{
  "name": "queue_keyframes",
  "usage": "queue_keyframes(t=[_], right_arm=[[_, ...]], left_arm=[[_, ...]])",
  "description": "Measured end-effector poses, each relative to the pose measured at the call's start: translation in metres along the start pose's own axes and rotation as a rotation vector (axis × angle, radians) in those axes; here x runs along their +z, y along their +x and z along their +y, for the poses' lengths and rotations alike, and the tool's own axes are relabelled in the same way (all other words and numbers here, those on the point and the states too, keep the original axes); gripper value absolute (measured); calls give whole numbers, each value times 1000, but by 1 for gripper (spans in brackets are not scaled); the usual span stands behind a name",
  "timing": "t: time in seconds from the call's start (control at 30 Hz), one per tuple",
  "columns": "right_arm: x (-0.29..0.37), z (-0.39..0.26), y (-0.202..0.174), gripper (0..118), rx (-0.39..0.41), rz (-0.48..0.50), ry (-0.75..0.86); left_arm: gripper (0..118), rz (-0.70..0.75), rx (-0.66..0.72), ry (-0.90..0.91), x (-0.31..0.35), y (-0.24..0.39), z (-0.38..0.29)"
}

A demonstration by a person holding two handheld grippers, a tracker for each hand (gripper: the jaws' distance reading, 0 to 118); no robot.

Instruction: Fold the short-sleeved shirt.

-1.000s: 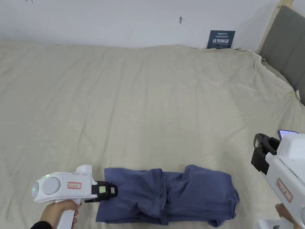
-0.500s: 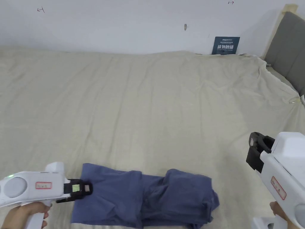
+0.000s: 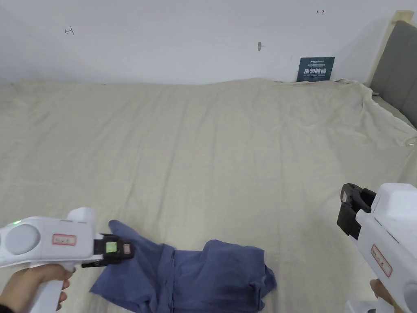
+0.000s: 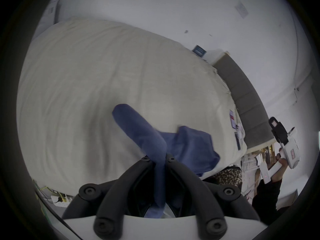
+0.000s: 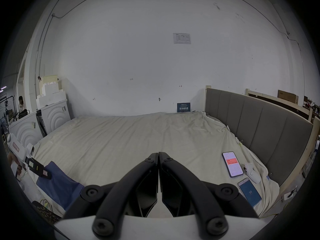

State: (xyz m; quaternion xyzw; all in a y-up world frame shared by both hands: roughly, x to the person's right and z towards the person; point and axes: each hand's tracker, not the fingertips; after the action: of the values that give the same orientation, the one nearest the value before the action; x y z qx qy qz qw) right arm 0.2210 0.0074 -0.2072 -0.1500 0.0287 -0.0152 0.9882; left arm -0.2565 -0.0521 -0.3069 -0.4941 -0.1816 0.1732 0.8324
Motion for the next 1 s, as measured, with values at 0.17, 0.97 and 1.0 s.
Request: queue_keyframes(t=[0.17, 0.97, 1.0], right_arm=[[5, 0, 7, 0, -15, -6, 11], [20, -12, 38, 0, -50, -68, 4], [21, -11, 38, 0, -50, -67, 5]], left_arm=[[9, -55, -121, -93, -46, 69, 7], [99, 9, -229, -215, -219, 207, -59], [99, 8, -245, -199, -215, 209, -60]])
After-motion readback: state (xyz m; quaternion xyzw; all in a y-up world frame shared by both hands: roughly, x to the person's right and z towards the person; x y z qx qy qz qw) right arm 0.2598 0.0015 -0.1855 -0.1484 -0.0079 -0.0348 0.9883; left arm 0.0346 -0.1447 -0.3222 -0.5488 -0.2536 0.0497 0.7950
